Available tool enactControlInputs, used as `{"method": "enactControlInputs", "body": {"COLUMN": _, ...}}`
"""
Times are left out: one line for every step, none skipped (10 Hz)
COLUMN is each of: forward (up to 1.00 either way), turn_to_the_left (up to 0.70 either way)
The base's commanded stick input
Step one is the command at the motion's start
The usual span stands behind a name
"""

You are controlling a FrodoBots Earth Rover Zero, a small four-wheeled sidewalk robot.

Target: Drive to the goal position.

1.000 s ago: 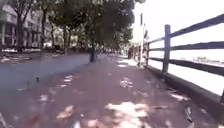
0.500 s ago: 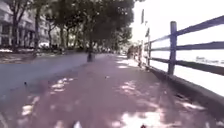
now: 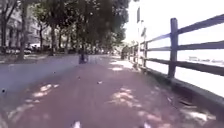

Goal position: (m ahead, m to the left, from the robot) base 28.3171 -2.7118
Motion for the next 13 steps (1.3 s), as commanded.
{"method": "enactControlInputs", "body": {"forward": 0.7, "turn_to_the_left": 0.0}}
{"method": "enactControlInputs", "body": {"forward": 0.7, "turn_to_the_left": -0.02}}
{"method": "enactControlInputs", "body": {"forward": 0.7, "turn_to_the_left": -0.08}}
{"method": "enactControlInputs", "body": {"forward": 0.7, "turn_to_the_left": -0.26}}
{"method": "enactControlInputs", "body": {"forward": 0.7, "turn_to_the_left": -0.35}}
{"method": "enactControlInputs", "body": {"forward": 0.7, "turn_to_the_left": -0.35}}
{"method": "enactControlInputs", "body": {"forward": 0.7, "turn_to_the_left": -0.22}}
{"method": "enactControlInputs", "body": {"forward": 0.7, "turn_to_the_left": -0.01}}
{"method": "enactControlInputs", "body": {"forward": 0.7, "turn_to_the_left": 0.0}}
{"method": "enactControlInputs", "body": {"forward": 0.7, "turn_to_the_left": 0.0}}
{"method": "enactControlInputs", "body": {"forward": 0.7, "turn_to_the_left": 0.0}}
{"method": "enactControlInputs", "body": {"forward": 0.7, "turn_to_the_left": 0.0}}
{"method": "enactControlInputs", "body": {"forward": 0.7, "turn_to_the_left": 0.0}}
